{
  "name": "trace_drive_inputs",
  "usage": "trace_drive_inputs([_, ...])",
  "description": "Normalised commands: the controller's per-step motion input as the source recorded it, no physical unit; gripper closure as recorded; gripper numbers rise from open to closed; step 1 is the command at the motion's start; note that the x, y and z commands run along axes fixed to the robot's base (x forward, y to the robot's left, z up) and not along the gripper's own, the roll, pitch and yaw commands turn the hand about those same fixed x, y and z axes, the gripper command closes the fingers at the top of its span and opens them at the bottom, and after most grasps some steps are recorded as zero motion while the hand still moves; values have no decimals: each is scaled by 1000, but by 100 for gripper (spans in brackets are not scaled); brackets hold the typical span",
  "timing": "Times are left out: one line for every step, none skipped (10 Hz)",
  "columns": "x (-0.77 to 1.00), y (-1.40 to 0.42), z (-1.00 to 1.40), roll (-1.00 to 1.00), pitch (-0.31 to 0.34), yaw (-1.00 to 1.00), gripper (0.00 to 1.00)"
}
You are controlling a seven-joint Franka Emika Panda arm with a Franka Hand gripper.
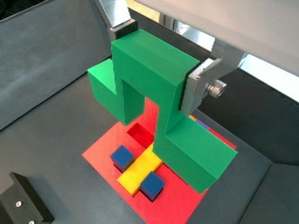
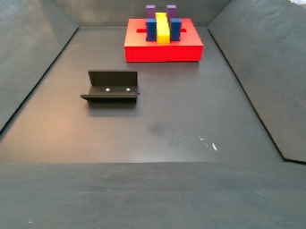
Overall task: Pick up the green object. Move up. Place the green object on the fixture. Regrasp the green object. Move to above the board. Insert the green object.
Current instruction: Insert the green object.
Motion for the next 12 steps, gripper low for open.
trace_drive_inputs([169, -203, -391, -80, -23, -31, 100])
trace_drive_inputs([154, -203, -463, -200, -99, -3, 100])
trace_drive_inputs([183, -206, -483, -280, -136, 0, 100])
trace_drive_inputs([260, -137, -509, -273, -116, 0, 100])
trace_drive_inputs([223, -26, -591, -246, -93, 63, 100])
trace_drive_inputs([229, -31, -689, -201, -89, 203, 100])
trace_drive_inputs([114, -69, -791, -106, -121, 223, 100])
trace_drive_inputs([20, -123, -780, -16, -110, 257, 100])
trace_drive_inputs([0, -277, -700, 0, -117, 317, 100])
trace_drive_inputs([-57, -249, -577, 0, -160, 203, 100])
trace_drive_inputs([-3, -74, -526, -116, -159, 123, 100])
trace_drive_inputs([0, -26, -403, -69, -121, 46, 100])
